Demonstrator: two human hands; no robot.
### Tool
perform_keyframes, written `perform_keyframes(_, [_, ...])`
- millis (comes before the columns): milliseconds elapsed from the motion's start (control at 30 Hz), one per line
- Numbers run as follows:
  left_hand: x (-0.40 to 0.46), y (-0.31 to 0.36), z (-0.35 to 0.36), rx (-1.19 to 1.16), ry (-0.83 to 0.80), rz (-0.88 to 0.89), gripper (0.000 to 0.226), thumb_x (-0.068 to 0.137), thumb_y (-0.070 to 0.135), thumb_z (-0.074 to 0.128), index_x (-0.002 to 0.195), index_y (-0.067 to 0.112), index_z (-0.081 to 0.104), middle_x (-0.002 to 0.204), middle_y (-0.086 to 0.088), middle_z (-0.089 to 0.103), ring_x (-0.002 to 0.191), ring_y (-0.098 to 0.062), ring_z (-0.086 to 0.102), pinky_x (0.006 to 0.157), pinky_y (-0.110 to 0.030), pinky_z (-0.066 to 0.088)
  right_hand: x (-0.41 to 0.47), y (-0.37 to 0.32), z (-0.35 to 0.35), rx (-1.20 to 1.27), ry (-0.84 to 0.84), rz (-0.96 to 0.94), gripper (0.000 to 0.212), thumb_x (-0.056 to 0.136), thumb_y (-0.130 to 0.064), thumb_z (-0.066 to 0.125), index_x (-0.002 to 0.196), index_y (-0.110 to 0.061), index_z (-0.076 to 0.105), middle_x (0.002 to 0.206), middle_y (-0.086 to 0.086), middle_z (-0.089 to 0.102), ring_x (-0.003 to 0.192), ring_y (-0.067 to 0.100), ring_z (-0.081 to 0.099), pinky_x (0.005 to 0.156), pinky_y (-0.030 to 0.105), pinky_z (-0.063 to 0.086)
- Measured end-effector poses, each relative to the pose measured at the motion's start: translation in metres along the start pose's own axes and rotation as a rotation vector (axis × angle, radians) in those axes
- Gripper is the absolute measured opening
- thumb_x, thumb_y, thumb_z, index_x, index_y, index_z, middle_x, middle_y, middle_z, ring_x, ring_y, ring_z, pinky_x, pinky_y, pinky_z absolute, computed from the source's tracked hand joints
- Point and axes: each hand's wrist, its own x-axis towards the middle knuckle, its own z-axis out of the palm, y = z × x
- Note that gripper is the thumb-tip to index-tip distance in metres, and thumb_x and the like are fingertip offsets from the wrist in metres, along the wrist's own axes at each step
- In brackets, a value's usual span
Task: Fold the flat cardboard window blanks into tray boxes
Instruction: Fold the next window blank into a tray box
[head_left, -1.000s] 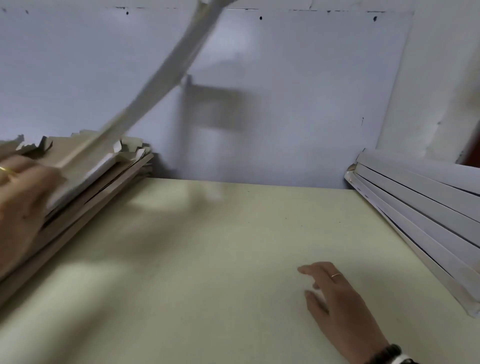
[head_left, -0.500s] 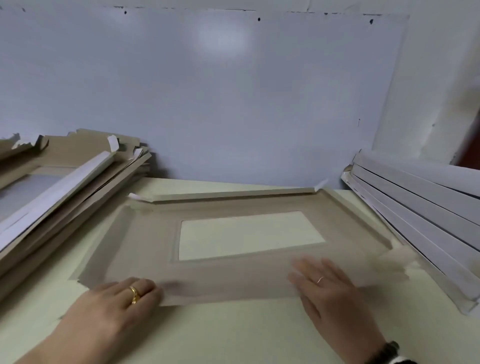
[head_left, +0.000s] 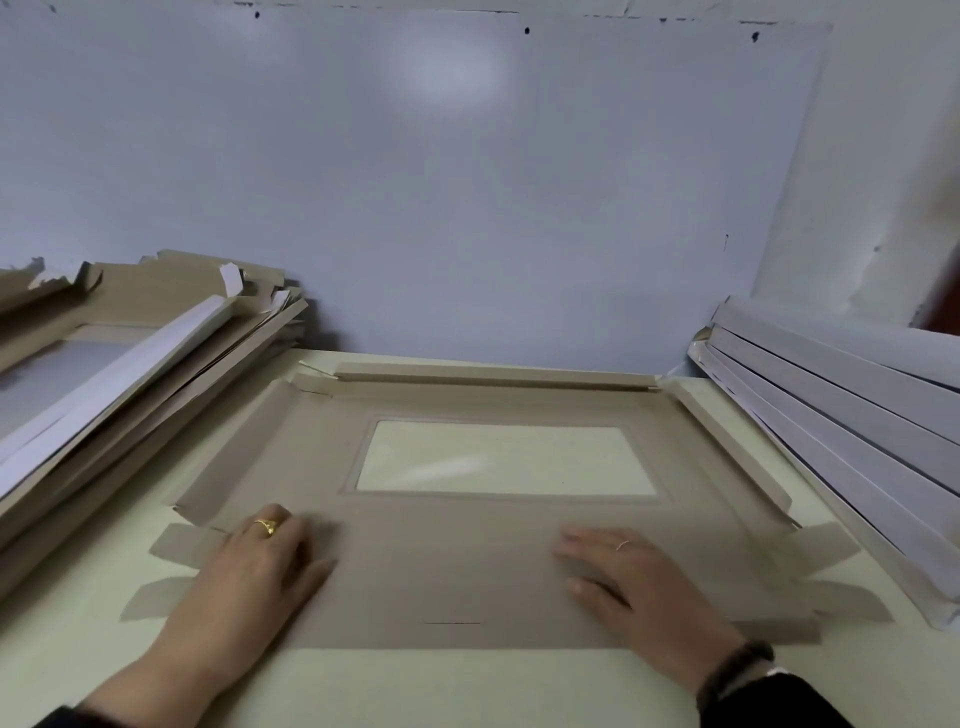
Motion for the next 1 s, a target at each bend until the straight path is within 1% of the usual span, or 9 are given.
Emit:
perform_keyframes(100, [0.01,-0.019,0.011,0.15,-0.089,-0.186,0.05,0.091,0.054,0.04,0.133,0.028,0.039,0.137,0.005,0.038,0.132,-0.016,0.032,0.106,-0.029,0.02,0.0,0.035,-0.009,-0.182,-0.066,0.194,0.047,0.097,-0.043,0.034,0.143,-0.039,0.023,0.153,-0.018,0.011,0.139,-0.002,0.008,0.111,0.018,0.005])
perform_keyframes(167, [0.014,-0.032,0.013,0.234,-0.168,-0.246,0.062,0.091,0.06,0.026,0.146,0.031,0.016,0.153,0.007,0.017,0.142,-0.015,0.01,0.113,-0.029,0.008,-0.007,0.06,-0.017,-0.254,-0.087,0.34,0.049,0.097,-0.048,0.024,0.144,-0.042,0.011,0.154,-0.018,0.0,0.141,0.001,0.0,0.112,0.025,0.002])
perform_keyframes(333, [0.02,-0.052,0.013,0.29,-0.2,-0.387,0.067,0.089,0.064,0.017,0.146,0.031,0.008,0.155,-0.001,0.008,0.144,-0.021,0.004,0.115,-0.034,0.009,-0.021,0.104,-0.027,-0.392,-0.057,0.633,0.061,0.095,-0.055,0.016,0.147,-0.028,0.0,0.157,-0.006,-0.004,0.143,0.01,-0.001,0.115,0.03,0.002])
perform_keyframes(467, [0.018,-0.058,0.012,0.301,-0.164,-0.416,0.066,0.088,0.064,0.023,0.141,0.025,0.021,0.149,-0.001,0.019,0.141,-0.022,0.012,0.113,-0.035,0.015,-0.031,0.118,-0.032,-0.351,0.049,0.858,0.077,0.089,-0.062,0.023,0.146,-0.011,0.011,0.156,0.003,0.007,0.143,0.017,0.006,0.115,0.034,0.01])
perform_keyframes(567, [0.016,-0.057,0.01,0.316,-0.135,-0.404,0.061,0.088,0.062,0.028,0.134,0.022,0.032,0.14,0.0,0.03,0.136,-0.022,0.02,0.11,-0.036,0.02,-0.035,0.12,-0.035,-0.365,0.079,0.893,0.077,0.089,-0.061,0.027,0.144,-0.009,0.019,0.154,0.006,0.014,0.142,0.019,0.01,0.114,0.035,0.015])
perform_keyframes(700, [0.008,-0.034,-0.001,0.196,0.062,-0.2,0.059,0.088,0.062,0.037,0.116,0.016,0.061,0.125,-0.006,0.056,0.125,-0.03,0.042,0.103,-0.042,0.032,-0.037,0.102,-0.04,-0.47,0.231,0.756,0.063,0.092,-0.052,0.033,0.133,-0.004,0.038,0.144,0.014,0.035,0.137,0.029,0.024,0.111,0.042,0.017])
perform_keyframes(800, [-0.001,-0.003,-0.008,0.002,0.004,0.126,0.077,0.086,0.071,0.014,0.11,0.021,0.068,0.112,0.007,0.063,0.107,-0.015,0.057,0.091,-0.022,0.037,-0.04,0.074,-0.038,-0.369,0.375,0.384,0.072,0.087,-0.059,0.03,0.12,-0.001,0.058,0.123,0.019,0.058,0.118,0.039,0.05,0.101,0.04,0.024])
perform_keyframes(900, [-0.008,0.02,-0.008,0.055,-0.112,0.339,0.064,0.09,0.066,0.02,0.113,0.027,0.066,0.11,0.016,0.063,0.1,0.003,0.048,0.081,-0.012,0.036,-0.043,0.037,-0.038,-0.226,0.133,0.083,0.056,0.083,-0.062,0.045,0.115,-0.021,0.064,0.109,-0.01,0.064,0.099,0.015,0.062,0.086,0.017,0.037])
perform_keyframes(1000, [-0.01,0.023,-0.006,0.117,-0.114,0.428,0.058,0.085,0.063,0.031,0.112,0.025,0.067,0.106,0.015,0.065,0.097,0.004,0.048,0.077,-0.013,0.04,-0.045,0.019,-0.038,-0.337,0.099,-0.046,0.053,0.062,-0.067,0.061,0.096,-0.027,0.07,0.088,-0.017,0.068,0.071,0.001,0.065,0.062,0.012,0.045])
